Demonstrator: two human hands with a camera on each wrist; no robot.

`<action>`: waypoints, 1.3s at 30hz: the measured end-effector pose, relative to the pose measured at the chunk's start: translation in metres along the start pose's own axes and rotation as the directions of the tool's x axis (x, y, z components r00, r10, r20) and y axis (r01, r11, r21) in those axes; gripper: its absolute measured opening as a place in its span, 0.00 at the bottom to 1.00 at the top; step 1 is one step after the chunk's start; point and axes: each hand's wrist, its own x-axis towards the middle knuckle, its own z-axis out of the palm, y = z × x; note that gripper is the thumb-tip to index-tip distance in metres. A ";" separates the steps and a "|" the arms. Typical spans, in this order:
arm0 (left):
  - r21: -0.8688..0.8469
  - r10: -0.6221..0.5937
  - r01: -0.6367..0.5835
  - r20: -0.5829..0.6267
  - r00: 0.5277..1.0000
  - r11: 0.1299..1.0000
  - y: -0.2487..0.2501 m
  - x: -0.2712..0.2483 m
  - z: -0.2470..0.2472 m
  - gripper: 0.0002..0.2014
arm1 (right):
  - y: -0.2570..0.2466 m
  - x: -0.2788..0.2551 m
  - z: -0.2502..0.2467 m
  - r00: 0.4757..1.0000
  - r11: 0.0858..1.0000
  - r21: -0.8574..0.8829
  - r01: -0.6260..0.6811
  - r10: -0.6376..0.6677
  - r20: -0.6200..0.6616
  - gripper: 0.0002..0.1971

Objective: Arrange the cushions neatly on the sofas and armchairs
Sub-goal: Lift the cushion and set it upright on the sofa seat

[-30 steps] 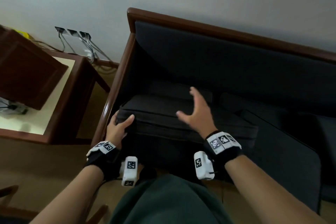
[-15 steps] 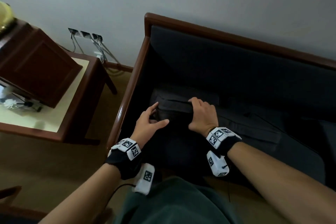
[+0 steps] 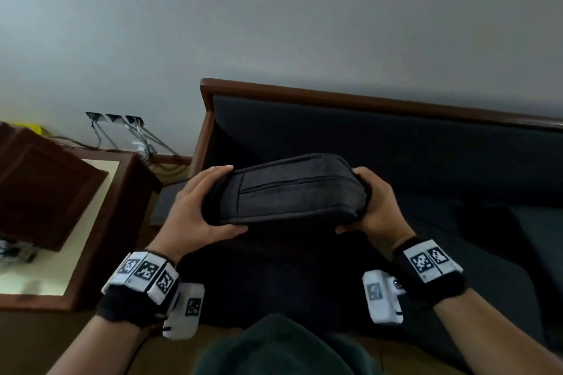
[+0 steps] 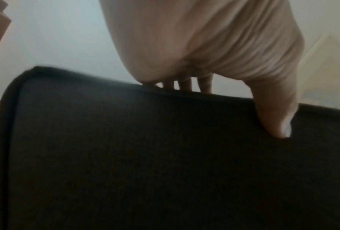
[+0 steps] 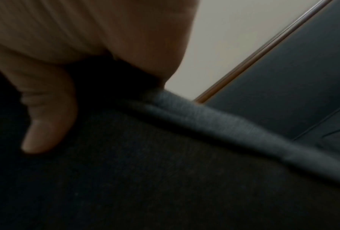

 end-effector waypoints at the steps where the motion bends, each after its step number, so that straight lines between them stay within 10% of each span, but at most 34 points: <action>1: 0.050 0.003 -0.003 -0.018 1.000 0.999 0.002 -0.005 0.008 0.50 | 0.009 -0.006 0.000 0.999 0.999 0.030 -0.035 0.035 0.020 0.44; 5: 0.223 0.006 0.016 -0.102 0.995 0.975 0.008 -0.008 0.034 0.51 | 0.003 -0.009 -0.009 0.982 0.986 -0.063 -0.154 0.160 0.103 0.49; 9: 0.257 -0.037 0.061 -0.097 0.995 0.964 0.025 0.004 0.046 0.51 | -0.049 0.000 -0.025 0.992 0.956 -0.285 0.065 -0.030 0.124 0.52; 16: 0.398 -0.038 -0.014 0.124 0.992 0.917 0.051 0.037 0.069 0.55 | -0.070 0.014 -0.003 0.954 0.329 -0.934 0.139 0.208 0.216 0.51; 20: 0.488 -0.135 0.076 0.086 0.987 0.870 0.019 0.038 0.049 0.61 | -0.042 0.006 -0.039 0.972 0.386 -0.923 -0.003 0.216 0.087 0.47; 23: -0.044 -0.227 0.240 0.203 0.953 0.970 0.003 0.031 0.047 0.64 | -0.024 -0.005 -0.048 0.987 0.418 -0.905 -0.075 0.161 -0.008 0.44; 26: -0.413 -0.197 0.277 0.226 0.954 0.867 -0.003 0.024 0.067 0.67 | -0.008 -0.017 -0.050 0.993 0.452 -0.886 -0.108 0.083 -0.079 0.41; 31: -0.282 -0.291 0.291 0.044 0.956 0.914 0.015 0.023 0.086 0.50 | 0.015 -0.032 -0.067 0.970 0.585 -0.782 -0.218 0.042 -0.239 0.31; 39: -0.125 -0.068 0.055 -0.099 0.993 0.991 0.098 0.060 0.035 0.39 | 0.021 -0.038 -0.076 0.938 0.803 -0.496 -0.331 0.225 -0.263 0.42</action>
